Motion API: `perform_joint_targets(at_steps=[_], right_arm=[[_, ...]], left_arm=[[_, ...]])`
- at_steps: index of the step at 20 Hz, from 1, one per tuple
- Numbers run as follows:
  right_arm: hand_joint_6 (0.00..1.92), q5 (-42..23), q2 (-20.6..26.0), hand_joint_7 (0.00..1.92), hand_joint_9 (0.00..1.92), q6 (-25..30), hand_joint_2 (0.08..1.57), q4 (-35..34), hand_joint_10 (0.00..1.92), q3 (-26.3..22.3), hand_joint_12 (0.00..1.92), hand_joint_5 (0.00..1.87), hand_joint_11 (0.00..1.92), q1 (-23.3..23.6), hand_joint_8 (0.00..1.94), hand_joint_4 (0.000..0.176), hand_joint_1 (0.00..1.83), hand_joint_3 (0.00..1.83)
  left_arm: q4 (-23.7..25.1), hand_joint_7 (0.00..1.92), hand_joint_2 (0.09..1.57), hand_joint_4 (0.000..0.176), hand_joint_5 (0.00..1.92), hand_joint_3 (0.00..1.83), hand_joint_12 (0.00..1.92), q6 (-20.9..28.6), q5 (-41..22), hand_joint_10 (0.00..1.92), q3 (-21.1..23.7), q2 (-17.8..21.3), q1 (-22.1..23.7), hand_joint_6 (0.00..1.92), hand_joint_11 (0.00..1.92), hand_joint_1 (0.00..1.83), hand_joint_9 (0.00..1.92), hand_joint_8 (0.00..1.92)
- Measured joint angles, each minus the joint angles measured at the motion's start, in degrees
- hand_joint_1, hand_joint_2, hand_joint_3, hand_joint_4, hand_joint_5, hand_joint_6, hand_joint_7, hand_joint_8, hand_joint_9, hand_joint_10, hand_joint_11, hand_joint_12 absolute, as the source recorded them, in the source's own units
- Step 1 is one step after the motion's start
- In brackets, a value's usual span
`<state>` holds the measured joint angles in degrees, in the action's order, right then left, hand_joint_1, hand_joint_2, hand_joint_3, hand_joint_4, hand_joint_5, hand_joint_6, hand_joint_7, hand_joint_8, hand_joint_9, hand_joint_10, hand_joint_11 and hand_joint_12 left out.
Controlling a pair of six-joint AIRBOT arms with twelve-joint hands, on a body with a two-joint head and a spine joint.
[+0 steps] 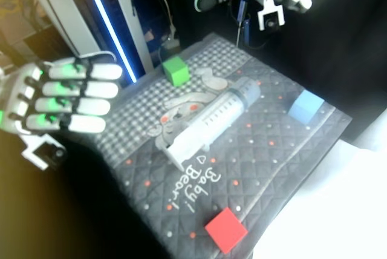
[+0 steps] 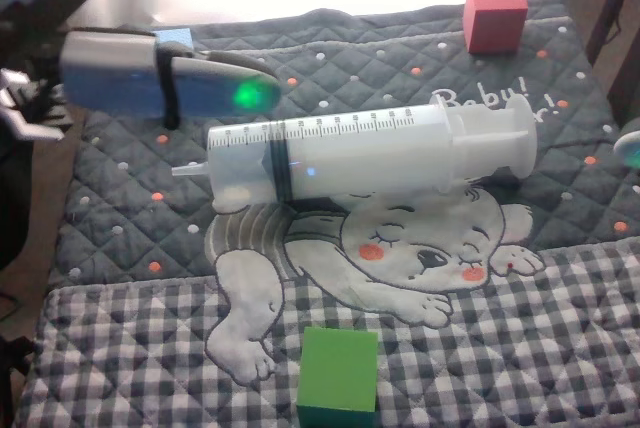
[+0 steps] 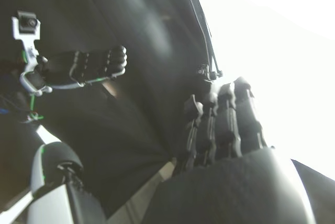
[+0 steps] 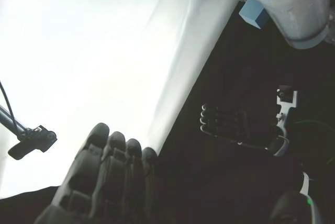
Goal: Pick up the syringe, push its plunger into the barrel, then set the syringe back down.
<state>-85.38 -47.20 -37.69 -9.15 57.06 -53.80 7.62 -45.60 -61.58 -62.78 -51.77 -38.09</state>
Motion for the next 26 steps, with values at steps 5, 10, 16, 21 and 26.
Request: perform_joint_targets(at_steps=[5, 10, 16, 21, 26], right_arm=[[0.00, 0.04, -0.04, 0.06, 0.07, 0.02, 0.75, -0.02, 0.01, 0.11, 0.19, 0.02, 0.02, 0.00, 0.00, 0.013, 0.52, 0.01], [0.01, 0.15, -0.35, 0.08, 0.09, 0.00, 0.76, 0.00, 0.01, 0.11, 0.19, 0.04, 0.05, 0.00, 0.00, 0.018, 0.52, 0.01], [0.00, -0.04, -0.48, 0.07, 0.06, 0.02, 0.71, 0.00, 0.00, 0.35, 0.16, 0.01, 0.02, 0.00, 0.00, 0.038, 0.64, 0.00], [0.01, 0.00, -0.94, 0.10, 0.10, 0.02, 0.69, 0.11, 0.01, 0.42, 0.12, 0.03, 0.08, 0.00, 0.01, 0.053, 0.59, 0.01], [0.01, 0.04, -0.94, 0.11, 0.11, 0.00, 0.66, 0.07, 0.01, 0.46, 0.11, 0.02, 0.08, 0.00, 0.01, 0.043, 0.61, 0.00]], left_arm=[[6.64, 0.07, 0.78, 0.032, 0.05, 0.00, 0.04, 4.31, 8.59, 0.01, -1.86, -2.32, 3.74, 0.00, 0.08, 0.57, 0.03, 0.00], [18.27, 0.06, 0.75, 0.018, 0.03, 0.00, 0.03, 7.98, 19.47, 0.00, -5.07, -6.38, 10.19, 0.01, 0.05, 0.52, 0.02, 0.00], [25.73, 0.07, 0.77, 0.000, 0.02, 0.00, 0.03, 12.66, 26.60, 0.01, -7.08, -9.88, 12.35, 0.00, 0.05, 0.42, 0.06, 0.01], [29.92, 0.06, 0.73, 0.000, 0.03, 0.00, 0.25, 15.21, 30.58, 0.00, -8.85, -12.76, 12.55, 0.00, 0.00, 0.40, 0.07, 0.00], [32.13, 0.09, 0.69, 0.000, 0.04, 0.00, 0.28, 20.61, 34.51, 0.00, -10.05, -15.26, 12.72, 0.00, 0.00, 0.48, 0.09, 0.00]])
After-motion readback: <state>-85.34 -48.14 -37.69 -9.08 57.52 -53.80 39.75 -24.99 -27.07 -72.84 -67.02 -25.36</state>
